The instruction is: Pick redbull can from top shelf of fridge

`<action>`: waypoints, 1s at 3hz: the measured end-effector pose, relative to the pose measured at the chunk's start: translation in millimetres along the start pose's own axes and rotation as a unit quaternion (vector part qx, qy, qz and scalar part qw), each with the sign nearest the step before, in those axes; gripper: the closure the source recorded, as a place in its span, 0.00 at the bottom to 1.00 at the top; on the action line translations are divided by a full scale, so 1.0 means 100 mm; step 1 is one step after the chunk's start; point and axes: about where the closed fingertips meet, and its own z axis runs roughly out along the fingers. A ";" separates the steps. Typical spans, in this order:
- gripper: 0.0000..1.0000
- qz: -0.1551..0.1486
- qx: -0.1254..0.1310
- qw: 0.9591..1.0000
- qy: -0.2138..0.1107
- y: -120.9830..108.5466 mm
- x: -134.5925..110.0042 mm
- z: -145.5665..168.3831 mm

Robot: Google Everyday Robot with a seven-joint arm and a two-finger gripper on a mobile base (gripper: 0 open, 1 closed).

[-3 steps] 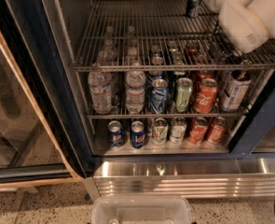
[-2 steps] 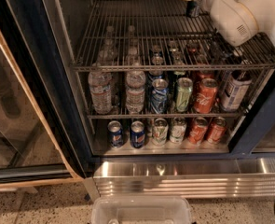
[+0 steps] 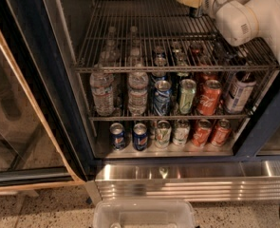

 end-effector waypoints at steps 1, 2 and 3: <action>0.00 0.005 0.001 1.000 -0.002 -0.03 -0.01 0.01; 0.00 0.018 -0.001 1.000 -0.004 0.01 0.02 0.09; 0.00 0.033 -0.006 0.999 -0.014 0.07 0.08 0.27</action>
Offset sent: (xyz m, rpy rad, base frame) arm 0.0146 0.0063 -0.0093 0.0753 -0.0008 0.0000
